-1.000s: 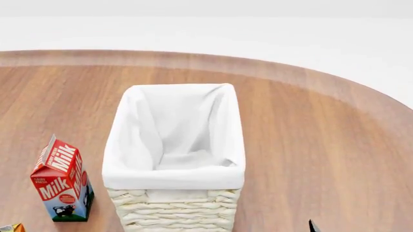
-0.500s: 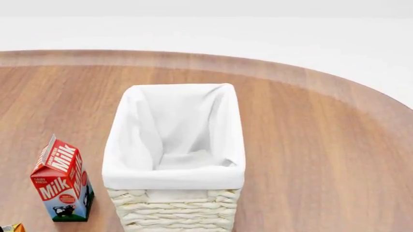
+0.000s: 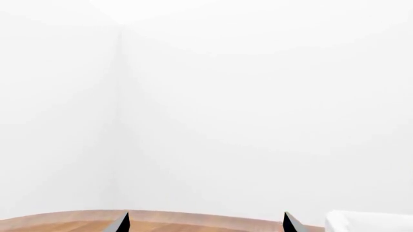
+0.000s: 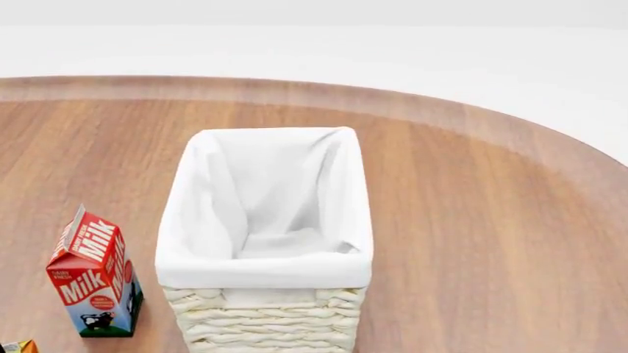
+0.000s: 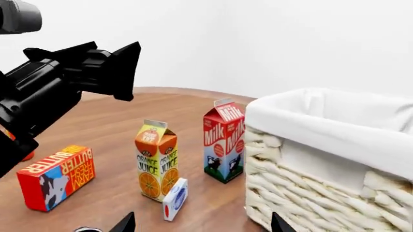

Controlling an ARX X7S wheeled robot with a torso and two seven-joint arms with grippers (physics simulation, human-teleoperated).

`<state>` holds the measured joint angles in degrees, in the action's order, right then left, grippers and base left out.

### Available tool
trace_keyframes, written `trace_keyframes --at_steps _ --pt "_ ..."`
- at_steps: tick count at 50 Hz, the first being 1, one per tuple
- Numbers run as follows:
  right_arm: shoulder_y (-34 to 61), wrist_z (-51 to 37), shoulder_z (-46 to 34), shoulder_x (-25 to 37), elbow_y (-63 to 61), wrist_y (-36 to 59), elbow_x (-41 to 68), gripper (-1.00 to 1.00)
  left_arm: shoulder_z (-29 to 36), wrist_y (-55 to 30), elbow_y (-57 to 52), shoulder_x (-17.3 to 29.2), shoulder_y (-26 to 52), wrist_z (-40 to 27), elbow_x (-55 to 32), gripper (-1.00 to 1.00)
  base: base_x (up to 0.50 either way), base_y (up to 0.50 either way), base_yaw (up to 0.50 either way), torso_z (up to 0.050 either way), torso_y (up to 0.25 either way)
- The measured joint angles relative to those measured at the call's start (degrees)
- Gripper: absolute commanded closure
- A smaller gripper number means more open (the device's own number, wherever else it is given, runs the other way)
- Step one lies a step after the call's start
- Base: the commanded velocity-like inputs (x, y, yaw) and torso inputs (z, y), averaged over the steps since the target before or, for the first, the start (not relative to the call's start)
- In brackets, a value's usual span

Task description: Pick up the alphabet soup, and put it in the basket.

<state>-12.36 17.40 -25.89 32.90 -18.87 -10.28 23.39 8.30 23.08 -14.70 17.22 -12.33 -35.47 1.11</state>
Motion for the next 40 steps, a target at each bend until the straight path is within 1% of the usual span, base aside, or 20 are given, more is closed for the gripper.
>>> trace_keyframes --at_steps 19,40 --pt "-0.24 4.4 -4.81 1.97 -0.77 1.26 -3.0 -1.0 0.31 -0.21 -0.1 0.27 0.16 -0.29 -0.14 -1.0 0.0 0.0 0.0 0.0 0.0" --pt "-0.35 5.54 -8.16 2.62 -0.86 2.7 -7.29 -1.0 0.73 -0.17 0.12 0.51 0.35 -0.65 0.0 -1.0 0.0 0.0 0.0 0.0 0.0"
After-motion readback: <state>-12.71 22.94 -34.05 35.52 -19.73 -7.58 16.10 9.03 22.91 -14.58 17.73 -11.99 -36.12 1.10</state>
